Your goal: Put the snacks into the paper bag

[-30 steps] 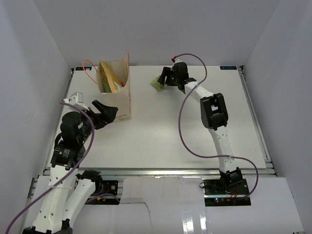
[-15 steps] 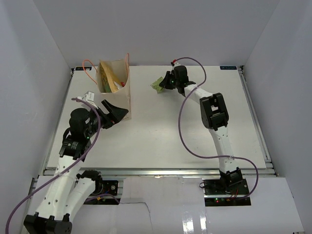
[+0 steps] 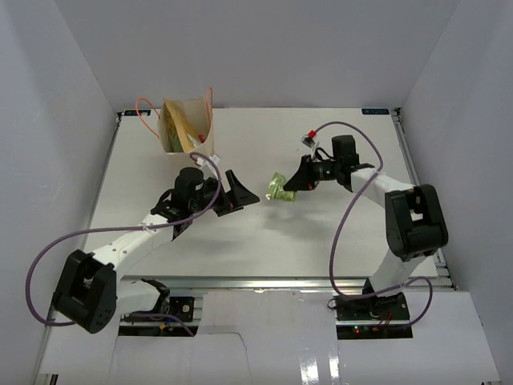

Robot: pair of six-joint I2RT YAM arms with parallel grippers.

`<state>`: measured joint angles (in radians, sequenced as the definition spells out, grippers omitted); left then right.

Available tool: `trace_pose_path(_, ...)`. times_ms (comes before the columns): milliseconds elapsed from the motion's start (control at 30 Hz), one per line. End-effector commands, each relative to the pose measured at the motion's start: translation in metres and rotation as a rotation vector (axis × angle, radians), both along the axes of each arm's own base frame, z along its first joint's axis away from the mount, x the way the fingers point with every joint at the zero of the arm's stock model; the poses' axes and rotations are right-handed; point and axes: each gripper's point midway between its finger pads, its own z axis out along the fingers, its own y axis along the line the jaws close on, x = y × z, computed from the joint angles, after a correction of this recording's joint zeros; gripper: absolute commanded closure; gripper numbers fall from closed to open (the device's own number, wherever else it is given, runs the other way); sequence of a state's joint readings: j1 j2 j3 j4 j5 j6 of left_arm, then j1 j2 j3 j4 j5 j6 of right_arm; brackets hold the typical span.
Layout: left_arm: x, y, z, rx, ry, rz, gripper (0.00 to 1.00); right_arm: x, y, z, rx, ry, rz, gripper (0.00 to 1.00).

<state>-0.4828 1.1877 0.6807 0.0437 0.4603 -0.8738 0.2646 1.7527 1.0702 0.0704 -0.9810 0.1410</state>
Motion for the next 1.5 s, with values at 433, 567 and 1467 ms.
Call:
trace_pose_path(433,-0.019,-0.084,0.011,-0.093,-0.048,-0.314,0.14,-0.1,0.007,0.048,0.14,-0.129,0.246,0.92)
trace_pose_path(567,-0.028,-0.09,0.012,-0.115,-0.035,-0.352,0.27,-0.103,0.012,0.051,0.145,-0.132,0.266,0.92)
trace_pose_path(1467,0.041,0.022,0.09,0.375,-0.211,-0.015,1.0,-0.031,-0.037,0.067,-0.192,-0.471,0.061,0.16)
